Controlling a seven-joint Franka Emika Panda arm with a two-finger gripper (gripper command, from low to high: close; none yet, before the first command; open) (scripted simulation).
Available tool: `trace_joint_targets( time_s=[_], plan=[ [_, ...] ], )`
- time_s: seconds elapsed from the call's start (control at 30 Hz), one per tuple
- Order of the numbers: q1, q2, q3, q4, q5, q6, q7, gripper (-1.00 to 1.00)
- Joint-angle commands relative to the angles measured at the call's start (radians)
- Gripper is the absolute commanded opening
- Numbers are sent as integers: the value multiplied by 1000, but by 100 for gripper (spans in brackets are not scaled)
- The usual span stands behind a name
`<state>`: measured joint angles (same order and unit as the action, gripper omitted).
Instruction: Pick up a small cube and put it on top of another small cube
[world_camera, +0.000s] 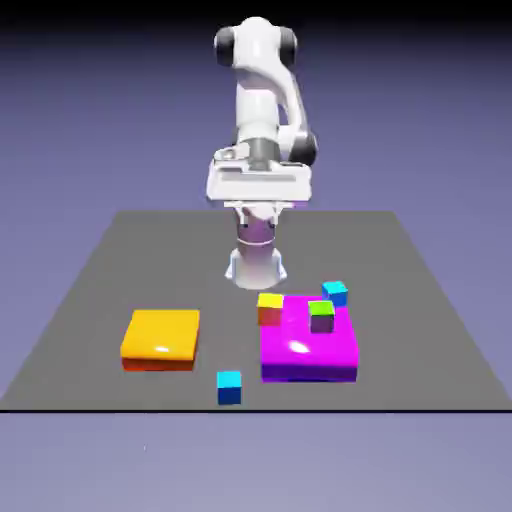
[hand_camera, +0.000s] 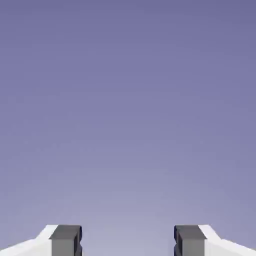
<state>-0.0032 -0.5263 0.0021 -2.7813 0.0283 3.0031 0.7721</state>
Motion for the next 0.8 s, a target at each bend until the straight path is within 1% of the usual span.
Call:
trace_joint_targets(
  time_s=[0.0, 0.77],
  plan=[
    [-13, 36, 2, 24, 23, -28, 26, 0],
    [-302, 870, 41, 570, 563, -674, 619, 0]
  ],
)
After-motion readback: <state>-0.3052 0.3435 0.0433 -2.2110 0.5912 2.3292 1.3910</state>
